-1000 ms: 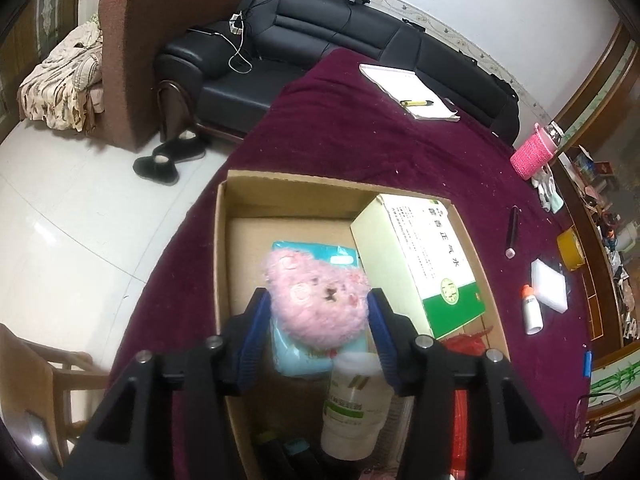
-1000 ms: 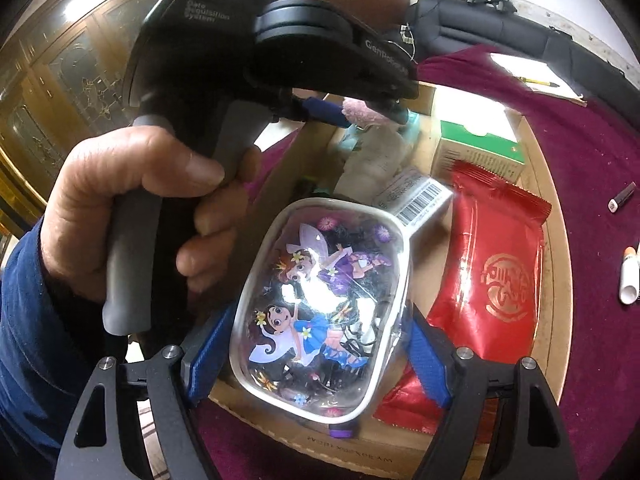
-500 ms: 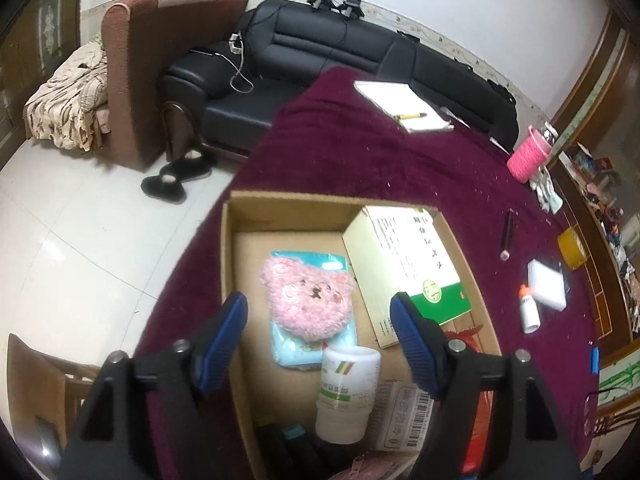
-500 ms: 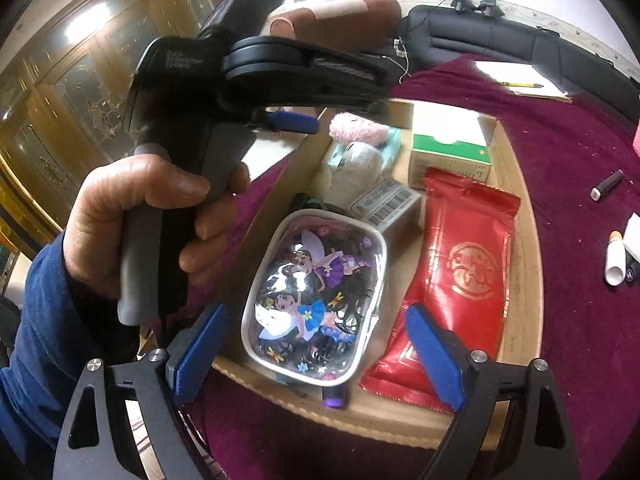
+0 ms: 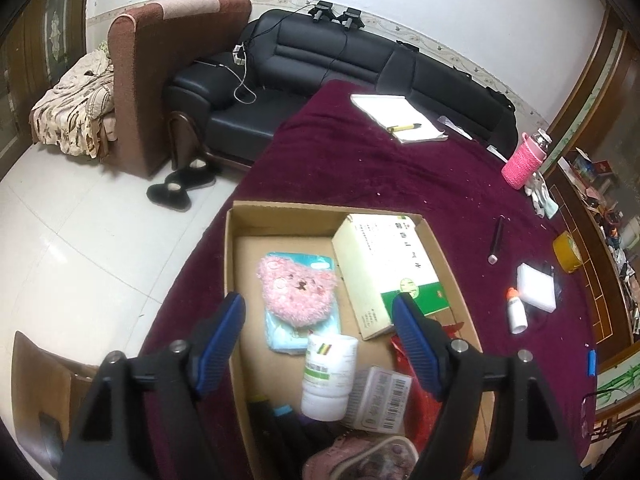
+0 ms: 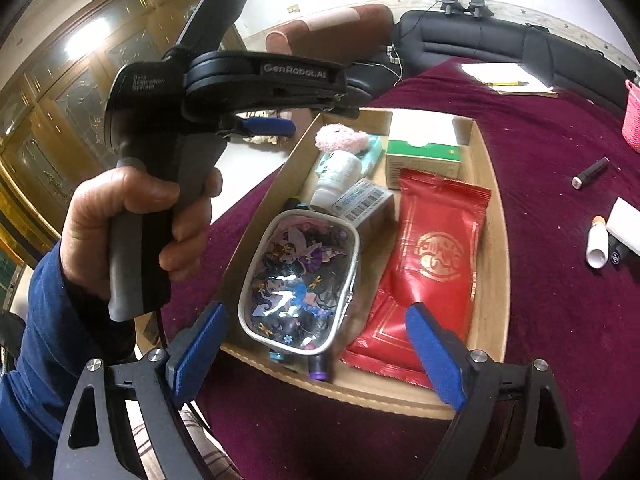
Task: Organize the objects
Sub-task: 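Lower the bear and pouch into the tray and open both tools, then grasp the white orange-capped glue bottle with the left tool while the right grasps the black snack packet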
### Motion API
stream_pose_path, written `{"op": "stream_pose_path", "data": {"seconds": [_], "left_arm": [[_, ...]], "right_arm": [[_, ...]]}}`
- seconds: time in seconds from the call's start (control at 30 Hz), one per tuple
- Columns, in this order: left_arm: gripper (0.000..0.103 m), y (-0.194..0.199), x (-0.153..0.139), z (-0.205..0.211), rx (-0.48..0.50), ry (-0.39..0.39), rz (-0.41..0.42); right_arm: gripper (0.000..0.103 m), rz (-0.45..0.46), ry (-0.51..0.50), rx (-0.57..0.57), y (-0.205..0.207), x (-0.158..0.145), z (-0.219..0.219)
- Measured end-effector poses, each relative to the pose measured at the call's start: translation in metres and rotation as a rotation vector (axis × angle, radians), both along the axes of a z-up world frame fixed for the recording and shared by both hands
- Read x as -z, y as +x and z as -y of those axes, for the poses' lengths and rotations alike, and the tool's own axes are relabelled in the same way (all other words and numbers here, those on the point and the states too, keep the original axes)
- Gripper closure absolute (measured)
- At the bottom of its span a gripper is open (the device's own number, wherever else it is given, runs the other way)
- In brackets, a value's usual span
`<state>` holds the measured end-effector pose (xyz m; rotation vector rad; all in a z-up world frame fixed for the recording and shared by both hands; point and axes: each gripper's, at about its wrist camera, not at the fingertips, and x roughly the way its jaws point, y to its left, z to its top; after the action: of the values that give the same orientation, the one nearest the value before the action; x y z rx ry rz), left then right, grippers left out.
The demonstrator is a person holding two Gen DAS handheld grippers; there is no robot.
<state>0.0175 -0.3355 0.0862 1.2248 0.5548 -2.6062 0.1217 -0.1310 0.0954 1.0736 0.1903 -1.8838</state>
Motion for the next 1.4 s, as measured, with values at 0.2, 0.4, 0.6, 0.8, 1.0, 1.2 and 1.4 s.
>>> {"op": "stream_pose_path", "data": {"seconds": [0.2, 0.4, 0.6, 0.8, 1.0, 1.2, 1.4], "left_arm": [[0.028, -0.002, -0.016, -0.023, 0.033, -0.042, -0.001], [0.028, -0.009, -0.031, -0.059, 0.084, -0.089, -0.007], [0.028, -0.02, -0.042, -0.114, 0.174, -0.115, -0.001], [0.026, -0.047, -0.036, -0.187, 0.281, -0.107, 0.024], [0.026, -0.088, 0.009, -0.249, 0.343, -0.093, 0.113], [0.029, -0.126, 0.047, -0.283, 0.337, -0.137, 0.191], [0.077, -0.148, 0.072, -0.287, 0.308, -0.143, 0.236]], "right_arm": [[0.009, 0.014, -0.042, 0.046, -0.016, -0.007, -0.03], [0.009, 0.015, -0.1, 0.175, -0.052, -0.012, -0.09], [0.009, 0.016, -0.1, 0.463, -0.111, -0.007, -0.18], [0.009, 0.031, -0.031, 0.727, -0.166, 0.011, -0.256], [0.01, 0.12, -0.074, 0.925, -0.187, 0.05, -0.324], [0.011, 0.137, -0.187, 0.945, -0.189, 0.038, -0.346], [0.011, 0.154, -0.216, 0.921, -0.189, 0.034, -0.341]]}}
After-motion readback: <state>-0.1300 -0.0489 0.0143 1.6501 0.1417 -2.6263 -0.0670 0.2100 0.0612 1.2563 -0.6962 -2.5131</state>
